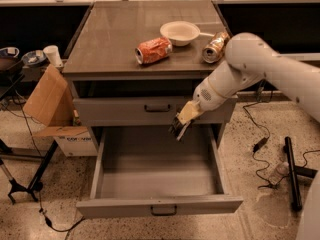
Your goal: Place rxbar chocolate into middle drawer
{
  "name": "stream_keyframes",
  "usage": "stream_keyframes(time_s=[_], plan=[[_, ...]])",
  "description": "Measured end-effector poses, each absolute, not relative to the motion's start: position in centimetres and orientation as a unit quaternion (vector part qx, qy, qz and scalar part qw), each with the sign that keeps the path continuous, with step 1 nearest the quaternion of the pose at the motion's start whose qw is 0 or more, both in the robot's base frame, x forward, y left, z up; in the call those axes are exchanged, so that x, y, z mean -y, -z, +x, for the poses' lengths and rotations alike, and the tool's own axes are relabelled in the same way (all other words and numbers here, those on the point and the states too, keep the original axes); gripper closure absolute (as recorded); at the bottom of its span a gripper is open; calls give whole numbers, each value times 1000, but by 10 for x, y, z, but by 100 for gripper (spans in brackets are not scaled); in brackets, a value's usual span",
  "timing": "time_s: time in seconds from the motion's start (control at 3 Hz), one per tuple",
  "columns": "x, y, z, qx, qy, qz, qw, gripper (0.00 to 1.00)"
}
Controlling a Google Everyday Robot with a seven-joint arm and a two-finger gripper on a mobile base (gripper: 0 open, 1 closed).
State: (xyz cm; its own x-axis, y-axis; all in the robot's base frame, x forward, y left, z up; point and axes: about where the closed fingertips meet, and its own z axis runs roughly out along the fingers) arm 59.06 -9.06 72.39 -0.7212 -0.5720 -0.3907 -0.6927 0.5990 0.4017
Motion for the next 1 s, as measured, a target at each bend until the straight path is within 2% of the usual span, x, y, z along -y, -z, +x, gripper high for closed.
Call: stream_keyframes(time_s=[0.33, 1.0], plan=[[74, -690, 583, -891, -300, -325, 102, 100], [33, -644, 584, -890, -361, -237, 147, 100]])
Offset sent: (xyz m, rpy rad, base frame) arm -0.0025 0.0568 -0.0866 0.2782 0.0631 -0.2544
